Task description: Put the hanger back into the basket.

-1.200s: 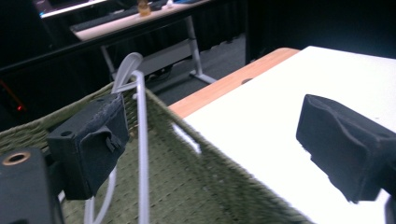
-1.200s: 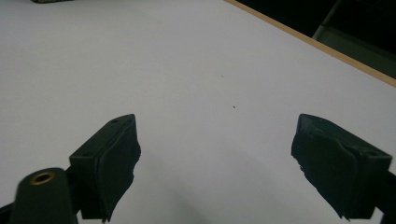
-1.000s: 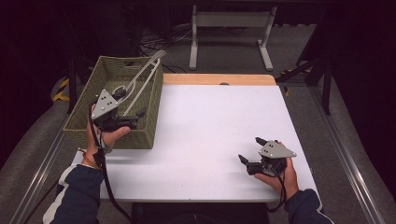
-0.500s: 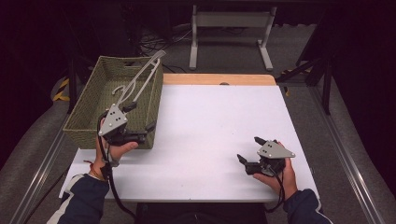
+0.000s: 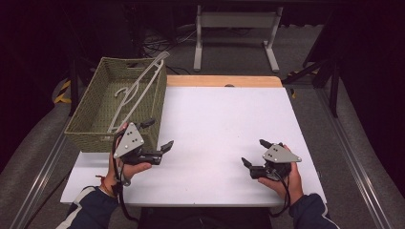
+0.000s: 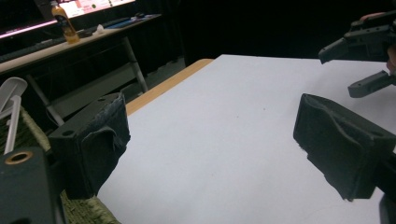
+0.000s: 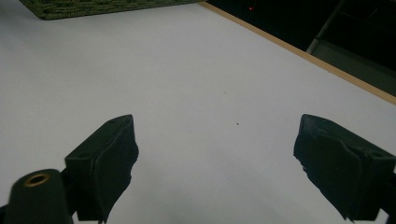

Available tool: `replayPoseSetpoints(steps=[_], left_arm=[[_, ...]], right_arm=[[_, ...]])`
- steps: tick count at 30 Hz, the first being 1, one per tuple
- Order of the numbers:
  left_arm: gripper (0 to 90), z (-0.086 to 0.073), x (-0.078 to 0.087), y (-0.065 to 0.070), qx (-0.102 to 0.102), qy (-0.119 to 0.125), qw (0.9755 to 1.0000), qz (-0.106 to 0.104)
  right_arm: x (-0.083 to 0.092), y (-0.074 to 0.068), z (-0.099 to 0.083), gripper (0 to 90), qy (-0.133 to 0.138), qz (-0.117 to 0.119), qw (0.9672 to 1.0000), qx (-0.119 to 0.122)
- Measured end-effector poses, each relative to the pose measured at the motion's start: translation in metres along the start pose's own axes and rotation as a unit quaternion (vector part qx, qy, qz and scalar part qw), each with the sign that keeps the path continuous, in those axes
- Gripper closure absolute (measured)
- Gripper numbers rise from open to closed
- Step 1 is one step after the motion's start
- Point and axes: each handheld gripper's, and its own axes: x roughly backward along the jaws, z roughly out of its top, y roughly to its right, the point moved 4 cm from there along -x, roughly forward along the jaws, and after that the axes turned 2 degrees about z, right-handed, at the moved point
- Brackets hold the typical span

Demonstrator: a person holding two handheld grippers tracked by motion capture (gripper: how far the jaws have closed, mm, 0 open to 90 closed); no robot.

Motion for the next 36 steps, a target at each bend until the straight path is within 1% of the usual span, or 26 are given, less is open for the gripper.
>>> replayPoseSetpoints(steps=[1, 2, 3, 4, 5, 8, 9, 10, 12, 13, 14, 15, 16, 18, 19, 20, 22, 25, 26, 27, 28, 29, 30, 31, 34, 36], left_arm=[[10.8, 0.000, 0.000, 0.003, -0.014, -0.002, 0.9999, 0.003], [11.0, 0.000, 0.000, 0.003, -0.014, -0.002, 0.9999, 0.003], [11.5, 0.000, 0.001, 0.007, -0.015, 0.003, 0.9999, -0.003], [11.1, -0.001, 0.001, 0.010, -0.010, 0.003, 0.9999, -0.010], [10.4, -0.003, 0.000, 0.015, -0.015, -0.001, 0.9998, -0.016], [10.1, -0.006, 0.001, 0.019, -0.014, 0.002, 0.9997, -0.018], [10.0, -0.011, 0.001, 0.022, -0.014, -0.004, 0.9995, -0.026], [9.4, -0.014, 0.001, 0.023, -0.016, -0.008, 0.9996, -0.022], [9.3, -0.020, 0.001, 0.024, -0.006, -0.013, 0.9995, -0.029], [8.8, -0.025, 0.001, 0.025, -0.004, -0.016, 0.9994, -0.030], [8.5, -0.025, 0.001, 0.025, -0.004, -0.016, 0.9994, -0.030], [8.5, -0.030, 0.002, 0.026, 0.000, -0.021, 0.9993, -0.032], [8.3, -0.035, 0.001, 0.027, -0.004, -0.029, 0.9990, -0.035], [7.6, -0.039, 0.002, 0.028, -0.007, -0.031, 0.9991, -0.029], [7.6, -0.042, 0.002, 0.028, 0.000, -0.029, 0.9991, -0.029], [7.6, -0.045, 0.002, 0.028, -0.002, -0.034, 0.9989, -0.032], [7.7, -0.055, 0.002, 0.031, -0.001, -0.049, 0.9984, -0.026], [8.3, -0.065, 0.002, 0.030, 0.000, -0.059, 0.9981, -0.020], [8.2, -0.065, 0.002, 0.030, 0.000, -0.059, 0.9981, -0.020], [8.2, -0.069, 0.002, 0.030, 0.009, -0.064, 0.9977, -0.021], [8.1, -0.071, 0.003, 0.029, 0.009, -0.070, 0.9974, -0.018], [8.0, -0.073, 0.003, 0.029, 0.012, -0.067, 0.9976, -0.015], [8.1, -0.075, 0.005, 0.027, 0.030, -0.066, 0.9972, -0.019], [8.1, -0.075, 0.005, 0.027, 0.030, -0.066, 0.9972, -0.019], [8.0, -0.078, 0.009, 0.024, 0.041, -0.068, 0.9967, -0.017], [8.0, -0.078, 0.009, 0.023, 0.040, -0.066, 0.9970, -0.013]], right_arm=[[0.000, -0.001, 0.000, 13.0, 0.001, 0.000, 1.0000, 0.000], [0.000, -0.001, 0.000, 13.0, 0.001, 0.001, 1.0000, 0.001], [0.000, -0.001, 0.000, 13.0, 0.001, 0.002, 1.0000, 0.002], [0.000, -0.002, 0.000, 13.0, 0.002, 0.001, 1.0000, 0.003], [0.000, -0.002, 0.000, 13.0, 0.002, 0.000, 1.0000, 0.004], [0.000, -0.004, 0.001, 13.0, 0.002, -0.003, 1.0000, 0.007], [0.000, -0.005, 0.001, 13.0, 0.002, -0.002, 1.0000, 0.009], [0.000, -0.005, 0.001, 13.0, 0.004, -0.001, 1.0000, 0.009], [0.000, -0.006, 0.002, 13.0, 0.007, 0.000, 0.9999, 0.009], [0.000, -0.007, 0.002, 12.9, 0.006, 0.002, 0.9999, 0.009], [0.000, -0.007, 0.002, 12.9, 0.006, 0.002, 0.9999, 0.009], [0.000, -0.008, 0.003, 12.8, 0.008, 0.003, 0.9999, 0.011], [0.000, -0.009, 0.003, 12.7, 0.008, 0.003, 0.9999, 0.013], [0.001, -0.010, 0.003, 12.5, 0.011, 0.001, 0.9998, 0.014], [0.001, -0.010, 0.003, 12.5, 0.011, 0.001, 0.9998, 0.014], [0.001, -0.010, 0.003, 12.4, 0.011, 0.000, 0.9998, 0.014], [0.001, -0.012, 0.004, 12.2, 0.013, 0.004, 0.9998, 0.016], [0.000, -0.014, 0.004, 11.9, 0.012, 0.003, 0.9997, 0.020], [0.000, -0.014, 0.004, 11.9, 0.012, 0.003, 0.9997, 0.020], [0.000, -0.015, 0.003, 11.8, 0.010, 0.003, 0.9997, 0.022], [0.000, -0.015, 0.003, 11.6, 0.012, 0.003, 0.9997, 0.023], [-0.001, -0.016, 0.003, 11.5, 0.013, 0.004, 0.9997, 0.023], [-0.001, -0.015, 0.003, 11.5, 0.012, 0.004, 0.9996, 0.024], [-0.001, -0.015, 0.003, 11.5, 0.012, 0.004, 0.9996, 0.024], [-0.003, -0.016, 0.001, 10.6, 0.005, 0.001, 0.9996, 0.028], [-0.003, -0.016, 0.000, 10.4, 0.007, 0.003, 0.9996, 0.026]])
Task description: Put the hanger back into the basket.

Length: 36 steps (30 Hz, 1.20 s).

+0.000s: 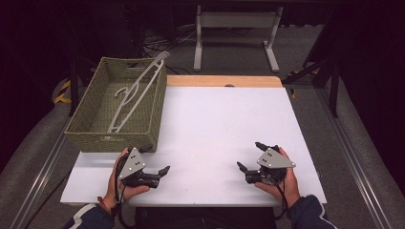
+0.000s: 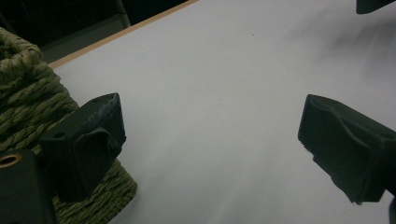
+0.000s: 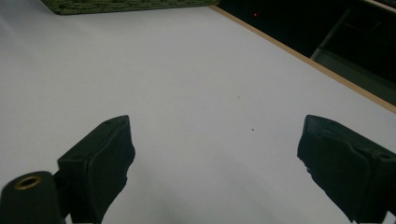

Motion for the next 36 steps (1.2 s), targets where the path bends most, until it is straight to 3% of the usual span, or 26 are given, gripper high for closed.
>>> replayPoseSetpoints(steps=[36], left_arm=[[6.5, 0.0024, 0.0025, 0.0019, -0.006, 0.005, 0.9999, -0.008]], right_arm=[[0.0057, -0.0064, 0.0021, 9.2, 0.010, -0.011, 0.9998, 0.010]])
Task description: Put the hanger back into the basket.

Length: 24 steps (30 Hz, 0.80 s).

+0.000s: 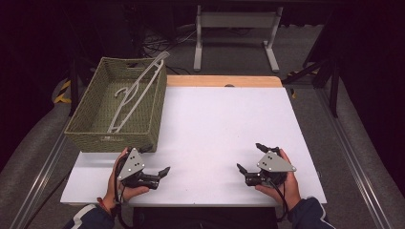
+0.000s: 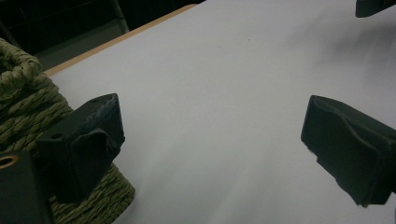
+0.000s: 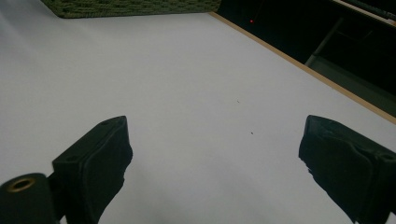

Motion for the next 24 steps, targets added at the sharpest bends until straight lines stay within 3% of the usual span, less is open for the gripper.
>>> replayPoseSetpoints(steps=[15, 21, 24], left_arm=[[6.7, 0.001, -0.006, -0.003, 0.005, -0.002, 1.0000, -0.002], [8.0, 0.001, -0.008, -0.002, -0.001, -0.004, 1.0000, -0.001], [7.9, 0.001, -0.010, -0.004, 0.010, -0.003, 0.9999, 0.000]], right_arm=[[0.000, 0.003, -0.004, 9.6, -0.002, 0.001, 1.0000, -0.006], [0.002, 0.006, -0.006, 9.7, -0.003, -0.002, 1.0000, -0.007], [0.002, 0.006, -0.005, 10.0, 0.000, -0.003, 0.9999, -0.013]])
